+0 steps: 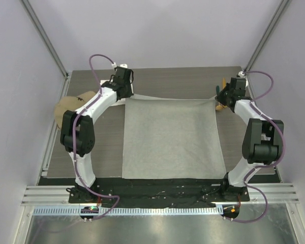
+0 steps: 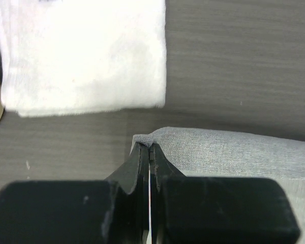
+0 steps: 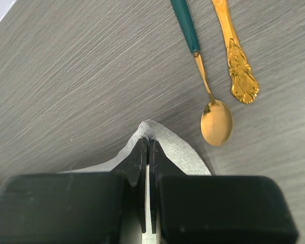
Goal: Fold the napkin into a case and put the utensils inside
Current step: Flatten the napkin at the center of the board.
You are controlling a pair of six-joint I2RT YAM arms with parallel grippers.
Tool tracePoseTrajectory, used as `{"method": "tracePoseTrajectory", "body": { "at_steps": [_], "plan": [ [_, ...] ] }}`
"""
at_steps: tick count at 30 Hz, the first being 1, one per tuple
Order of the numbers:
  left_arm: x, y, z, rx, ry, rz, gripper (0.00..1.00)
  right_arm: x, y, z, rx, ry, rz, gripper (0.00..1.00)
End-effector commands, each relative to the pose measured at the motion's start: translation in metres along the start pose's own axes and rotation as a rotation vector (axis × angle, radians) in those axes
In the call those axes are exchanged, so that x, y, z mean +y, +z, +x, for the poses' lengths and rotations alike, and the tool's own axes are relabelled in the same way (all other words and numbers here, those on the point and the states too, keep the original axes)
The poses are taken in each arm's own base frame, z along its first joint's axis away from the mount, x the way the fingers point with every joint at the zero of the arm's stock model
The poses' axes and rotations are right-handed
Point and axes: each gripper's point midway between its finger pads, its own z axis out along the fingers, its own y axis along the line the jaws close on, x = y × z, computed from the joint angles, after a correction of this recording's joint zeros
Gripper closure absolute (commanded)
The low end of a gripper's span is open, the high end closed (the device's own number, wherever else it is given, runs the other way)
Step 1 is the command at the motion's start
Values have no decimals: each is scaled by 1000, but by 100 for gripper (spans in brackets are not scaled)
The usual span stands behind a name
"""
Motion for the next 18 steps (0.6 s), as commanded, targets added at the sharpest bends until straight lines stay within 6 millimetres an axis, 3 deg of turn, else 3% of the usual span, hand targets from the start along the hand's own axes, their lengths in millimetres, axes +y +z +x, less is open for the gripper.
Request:
{"method": "tracePoseTrajectory", "body": {
  "at_steps": [1,5,8,16,18],
  "plan": [
    [-9,0,-47,-105,-18,24,100,29,3,-39,-99,2,-109,99],
    [-3,-5,-42,-100,-37,-1,100,26,-6,-39,-83,7,-79,99],
    [1,-4,-47,-97,-65,0,100,34,-11,-53,-121,0,-99,99],
    [21,13,-66,-123,-109,-26,100,59,13,-75,-142,-3,-155,99],
    [22,16,-74,-132,-116,-19,100,64,26,-70,-121,-7,-160,99]
  ]
}}
